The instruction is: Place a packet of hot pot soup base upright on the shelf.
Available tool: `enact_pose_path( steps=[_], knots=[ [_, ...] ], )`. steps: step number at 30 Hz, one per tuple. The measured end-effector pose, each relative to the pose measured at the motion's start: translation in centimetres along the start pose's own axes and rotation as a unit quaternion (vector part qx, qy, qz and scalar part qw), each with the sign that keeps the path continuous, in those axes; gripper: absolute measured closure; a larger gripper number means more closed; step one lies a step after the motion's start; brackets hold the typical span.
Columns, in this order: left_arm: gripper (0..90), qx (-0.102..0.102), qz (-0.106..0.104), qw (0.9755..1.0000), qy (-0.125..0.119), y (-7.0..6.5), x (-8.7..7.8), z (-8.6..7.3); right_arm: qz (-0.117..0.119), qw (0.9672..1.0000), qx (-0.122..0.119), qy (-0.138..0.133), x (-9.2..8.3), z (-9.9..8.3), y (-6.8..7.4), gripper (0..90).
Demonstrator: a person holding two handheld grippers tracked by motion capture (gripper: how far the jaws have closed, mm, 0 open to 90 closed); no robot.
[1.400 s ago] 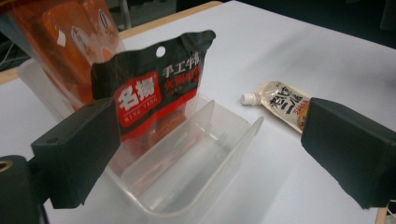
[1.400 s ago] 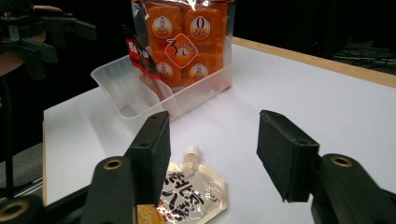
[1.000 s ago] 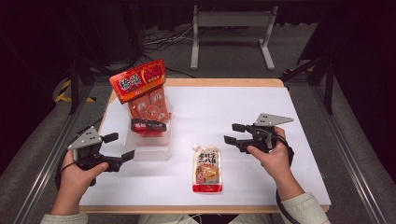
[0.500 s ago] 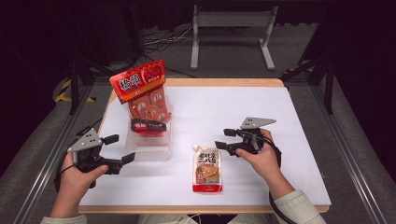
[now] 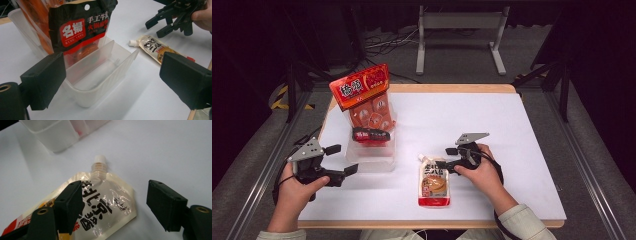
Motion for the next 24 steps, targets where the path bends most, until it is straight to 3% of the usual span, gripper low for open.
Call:
enact_pose_path(
  steps=[16,21,24],
  knots=[
    [7.2,-0.002,-0.003,1.0000,0.001,-0.2,0.4,0.0,-0.004,0.9995,-0.019,0.027,1.5,-0.9,0.4,21.6],
    [7.1,-0.004,-0.007,1.0000,0.004,-0.4,0.8,0.0,-0.009,0.9994,-0.024,0.025,1.6,-0.9,0.7,24.6],
    [7.1,0.000,-0.008,1.0000,0.004,-0.4,0.8,0.0,0.001,0.9994,-0.027,0.020,1.7,-1.0,1.0,27.3]
  ],
)
Point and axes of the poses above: each handheld gripper's, and its own axes: x roughly forward along the jaws, z roughly out of its top, y roughly to its left, the point moved 6 cm from there along x, roughly forward along the jaws, and after that the axes turned 3 degrees about y, right-handed, at the moved point
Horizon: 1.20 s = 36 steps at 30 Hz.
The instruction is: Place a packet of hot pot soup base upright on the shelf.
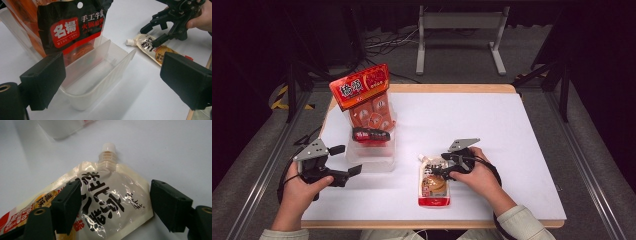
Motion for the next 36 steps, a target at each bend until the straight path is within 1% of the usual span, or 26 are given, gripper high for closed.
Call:
enact_pose_path(
  steps=[1,3,5,6,8,9,11,13,15,16,17,18,19,20,21,22,24,26,27,28,30,31,34,35,36],
  knots=[
    [7.1,-0.004,0.000,1.0000,-0.001,0.0,0.1,0.0,0.000,1.0000,-0.002,0.001,0.0,0.0,0.0,27.8],
    [7.1,-0.001,0.000,1.0000,0.001,0.0,0.1,0.0,-0.001,1.0000,-0.003,0.001,0.0,0.0,0.1,29.1],
    [7.1,0.002,-0.001,1.0000,0.001,0.0,0.2,0.0,-0.009,0.9999,-0.004,-0.002,0.0,-0.1,0.1,37.6],
    [7.1,-0.001,-0.002,1.0000,0.002,-0.1,0.2,0.0,-0.011,0.9999,-0.004,-0.002,-0.1,-0.1,0.2,43.0],
    [7.1,0.002,-0.002,1.0000,0.003,-0.1,0.2,0.1,-0.017,0.9998,-0.012,-0.001,0.0,-0.1,0.4,46.4],
    [7.1,-0.002,-0.002,1.0000,0.002,-0.1,0.2,0.1,-0.019,0.9997,-0.014,0.000,0.0,-0.1,0.4,47.2],
    [7.0,0.000,-0.005,1.0000,0.005,-0.1,0.4,0.0,-0.021,0.9997,-0.016,0.000,0.0,-0.2,0.4,51.2],
    [7.0,-0.003,-0.007,1.0000,0.005,-0.2,0.5,0.0,-0.022,0.9996,-0.016,0.000,-0.1,-0.2,0.5,59.7],
    [7.0,-0.001,-0.007,1.0000,0.006,-0.2,0.6,0.0,-0.023,0.9997,-0.014,0.000,-0.2,-0.3,0.5,67.2],
    [6.9,-0.001,-0.007,1.0000,0.006,-0.2,0.6,0.0,-0.023,0.9997,-0.014,0.000,-0.2,-0.3,0.5,67.2],
    [6.9,-0.002,-0.009,0.9999,0.005,-0.3,0.6,0.0,-0.018,0.9998,-0.004,0.000,-0.2,-0.4,0.5,76.5],
    [6.9,-0.004,-0.010,0.9999,0.004,-0.3,0.6,0.0,-0.011,0.9999,0.003,0.001,-0.3,-0.4,0.6,79.3],
    [6.9,-0.004,-0.010,0.9999,0.004,-0.3,0.6,0.0,-0.011,0.9999,0.003,0.001,-0.3,-0.4,0.6,79.3],
    [6.9,-0.003,-0.009,0.9999,0.004,-0.4,0.6,0.1,-0.004,1.0000,0.008,0.001,-0.3,-0.4,0.6,81.1],
    [6.9,-0.001,-0.010,0.9999,0.004,-0.4,0.7,0.1,0.004,0.9998,0.019,0.002,-0.3,-0.4,0.6,83.5],
    [6.9,-0.001,-0.014,0.9999,0.006,-0.4,0.7,0.1,0.007,0.9997,0.022,0.004,-0.3,-0.5,0.6,84.3],
    [6.9,0.000,-0.015,0.9999,0.006,-0.5,0.8,0.1,0.010,0.9998,0.019,0.003,-0.3,-0.4,0.6,85.2],
    [6.8,-0.004,-0.017,0.9998,0.004,-0.6,1.0,0.2,0.012,0.9997,0.019,0.008,-0.6,-0.3,0.6,86.3],
    [6.8,0.003,-0.017,0.9999,0.004,-0.6,1.0,0.2,0.012,0.9997,0.018,0.010,-0.8,-0.2,0.6,86.7],
    [6.7,-0.001,-0.020,0.9998,0.002,-0.7,1.0,0.3,0.012,0.9997,0.017,0.009,-1.1,-0.1,0.6,87.0],
    [6.0,0.005,-0.016,0.9999,0.000,-0.7,1.1,0.4,0.017,0.9997,0.017,0.000,-1.7,0.2,0.7,87.4],
    [5.8,0.007,-0.015,0.9999,-0.004,-0.8,1.1,0.5,0.021,0.9996,0.019,-0.005,-2.1,0.4,0.8,87.6],
    [5.6,0.011,-0.020,0.9997,-0.012,-1.1,1.2,0.8,0.024,0.9993,0.019,-0.023,-3.3,1.0,1.0,88.0],
    [5.5,0.010,-0.020,0.9997,-0.013,-1.2,1.3,0.9,0.025,0.9991,0.020,-0.029,-3.7,1.2,1.0,88.1],
    [5.5,0.014,-0.020,0.9996,-0.012,-1.2,1.3,0.9,0.027,0.9988,0.020,-0.036,-4.2,1.4,1.1,88.1]
  ],
)
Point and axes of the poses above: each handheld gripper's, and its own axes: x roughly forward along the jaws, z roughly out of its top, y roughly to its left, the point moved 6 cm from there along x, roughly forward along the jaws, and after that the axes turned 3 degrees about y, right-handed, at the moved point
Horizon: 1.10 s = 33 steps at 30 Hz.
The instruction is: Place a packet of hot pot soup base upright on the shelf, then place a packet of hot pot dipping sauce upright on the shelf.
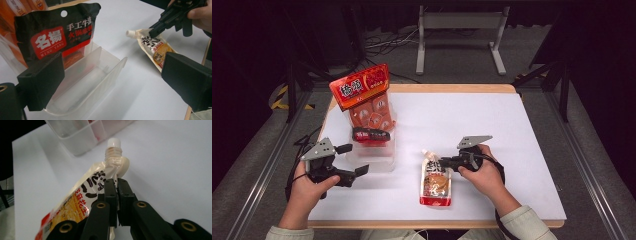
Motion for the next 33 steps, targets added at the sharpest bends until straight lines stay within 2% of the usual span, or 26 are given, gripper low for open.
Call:
enact_pose_path(
  steps=[2,5,13,15,17,19,26,29,32,33],
  knots=[
    [5.3,0.001,-0.006,1.0000,0.001,-0.2,0.3,0.1,0.002,0.9999,0.001,-0.011,-0.7,0.4,0.2,88.2],
    [4.3,0.007,-0.019,0.9998,0.000,-0.5,0.7,0.3,0.028,0.9992,0.006,-0.027,-2.1,1.1,0.9,88.1],
    [3.7,0.015,-0.042,0.9989,-0.017,-1.4,1.4,0.7,0.044,0.9967,-0.015,-0.066,-4.8,2.7,2.4,88.3],
    [3.6,0.022,-0.046,0.9982,-0.032,-1.6,1.7,0.9,0.051,0.9956,-0.022,-0.076,-5.3,3.1,2.8,88.3],
    [3.5,0.025,-0.056,0.9970,-0.047,-2.0,1.9,1.2,0.062,0.9943,-0.025,-0.083,-5.6,3.4,3.2,88.3],
    [3.5,0.031,-0.064,0.9960,-0.055,-2.4,2.2,1.4,0.058,0.9939,-0.030,-0.089,-5.9,3.6,3.4,88.3],
    [3.9,0.038,-0.072,0.9947,-0.063,-3.3,3.0,1.8,0.059,0.9917,-0.039,-0.107,-6.6,4.3,4.0,88.4],
    [4.3,0.034,-0.086,0.9929,-0.076,-3.6,3.2,2.1,0.072,0.9898,-0.041,-0.116,-6.9,4.6,4.6,88.3],
    [4.8,0.038,-0.094,0.9915,-0.082,-4.0,3.3,2.4,0.074,0.9886,-0.046,-0.123,-7.1,4.8,5.0,88.3],
    [5.1,0.039,-0.097,0.9910,-0.084,-4.3,3.4,2.5,0.076,0.9873,-0.051,-0.130,-7.3,5.0,5.4,88.4]
  ],
)
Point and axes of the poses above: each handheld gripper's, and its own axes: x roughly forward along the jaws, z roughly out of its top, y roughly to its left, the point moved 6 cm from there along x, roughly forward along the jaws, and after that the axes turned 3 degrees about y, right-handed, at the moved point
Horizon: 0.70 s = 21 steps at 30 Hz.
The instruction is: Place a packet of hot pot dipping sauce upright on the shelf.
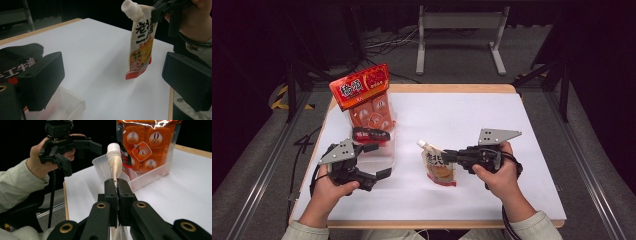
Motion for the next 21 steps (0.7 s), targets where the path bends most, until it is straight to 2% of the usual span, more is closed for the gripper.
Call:
enact_pose_path(
  steps=[4,7,9,12,15,21],
  knots=[
    [5.8,0.007,-0.009,0.9999,-0.004,-0.7,0.9,0.4,0.007,0.9999,-0.003,-0.010,-0.1,0.4,0.5,88.3],
    [6.7,0.006,-0.039,0.9992,-0.002,-1.5,1.9,0.6,0.009,0.9998,-0.009,-0.018,-0.1,0.6,0.9,88.3],
    [6.9,0.005,-0.047,0.9989,-0.002,-1.8,2.3,0.7,0.011,0.9997,-0.010,-0.021,-0.1,0.7,1.0,88.3],
    [7.2,0.017,-0.052,0.9985,0.005,-2.2,3.1,0.6,0.014,0.9994,-0.013,-0.027,0.1,0.7,1.4,88.3],
    [7.6,0.013,-0.066,0.9977,0.004,-2.8,3.8,0.7,0.017,0.9992,-0.018,-0.031,0.3,0.8,1.6,88.3],
    [8.5,0.019,-0.085,0.9961,0.008,-3.7,5.5,0.5,0.024,0.9987,-0.025,-0.036,0.6,0.8,2.2,88.4]
  ],
)
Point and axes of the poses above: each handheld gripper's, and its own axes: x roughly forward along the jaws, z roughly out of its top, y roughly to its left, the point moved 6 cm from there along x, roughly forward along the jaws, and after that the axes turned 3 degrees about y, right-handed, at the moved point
